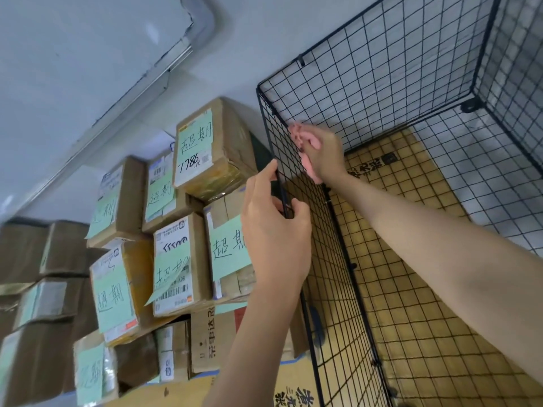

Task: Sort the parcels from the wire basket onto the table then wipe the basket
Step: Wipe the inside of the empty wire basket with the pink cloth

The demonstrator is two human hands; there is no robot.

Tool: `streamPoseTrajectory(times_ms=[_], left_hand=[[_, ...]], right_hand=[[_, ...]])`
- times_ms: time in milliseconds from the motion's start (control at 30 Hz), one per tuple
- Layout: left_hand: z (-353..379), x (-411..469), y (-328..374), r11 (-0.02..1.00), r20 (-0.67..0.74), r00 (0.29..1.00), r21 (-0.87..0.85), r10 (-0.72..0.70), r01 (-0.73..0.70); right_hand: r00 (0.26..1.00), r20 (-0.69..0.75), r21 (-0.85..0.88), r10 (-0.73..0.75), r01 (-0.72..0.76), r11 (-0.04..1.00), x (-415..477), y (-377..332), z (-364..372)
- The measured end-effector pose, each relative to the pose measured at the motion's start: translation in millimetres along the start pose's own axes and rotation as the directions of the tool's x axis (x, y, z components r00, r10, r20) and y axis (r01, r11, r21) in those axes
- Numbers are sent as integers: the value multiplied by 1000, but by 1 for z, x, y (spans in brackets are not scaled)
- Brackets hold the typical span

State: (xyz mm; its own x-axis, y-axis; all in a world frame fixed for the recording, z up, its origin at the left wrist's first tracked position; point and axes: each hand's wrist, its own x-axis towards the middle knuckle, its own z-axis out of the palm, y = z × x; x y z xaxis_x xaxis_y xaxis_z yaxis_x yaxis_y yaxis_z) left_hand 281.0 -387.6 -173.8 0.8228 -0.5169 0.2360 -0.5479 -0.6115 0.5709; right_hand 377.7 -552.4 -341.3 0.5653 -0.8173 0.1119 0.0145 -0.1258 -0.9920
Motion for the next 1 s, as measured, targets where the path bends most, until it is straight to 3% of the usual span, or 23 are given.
streamPoseTrajectory(times_ms=[167, 267, 333, 400, 533, 733, 1000], left_hand=[[0, 1, -1, 1000, -4, 1000, 2, -8, 8], [-1, 1, -1, 1000, -2, 1000, 15, -20, 20], [0, 2, -2, 999, -4, 1000, 32, -28, 28], [-1, 2, -2, 999, -2, 999, 40, -35, 36], [1, 3, -1, 999, -2, 999, 29, -38, 38], [2, 2, -2, 999, -17, 999, 0, -47, 47], [-2, 1, 0, 992, -27, 997, -100, -78, 75]], right_hand=[[962, 59, -294, 267, -239, 926, -15, 48, -5], [956, 88, -520, 280, -196, 832, -28, 65, -10], [959, 116, -549, 259, -156, 821, -28, 60, -12], [944, 133, -470, 303, -210, 857, -27, 53, -15], [912, 116, -155, 394, -375, 914, -38, 31, -27], [960, 74, 164, 271, -280, 946, -52, -40, -32], [999, 34, 304, 25, -35, 952, -83, -133, -38]])
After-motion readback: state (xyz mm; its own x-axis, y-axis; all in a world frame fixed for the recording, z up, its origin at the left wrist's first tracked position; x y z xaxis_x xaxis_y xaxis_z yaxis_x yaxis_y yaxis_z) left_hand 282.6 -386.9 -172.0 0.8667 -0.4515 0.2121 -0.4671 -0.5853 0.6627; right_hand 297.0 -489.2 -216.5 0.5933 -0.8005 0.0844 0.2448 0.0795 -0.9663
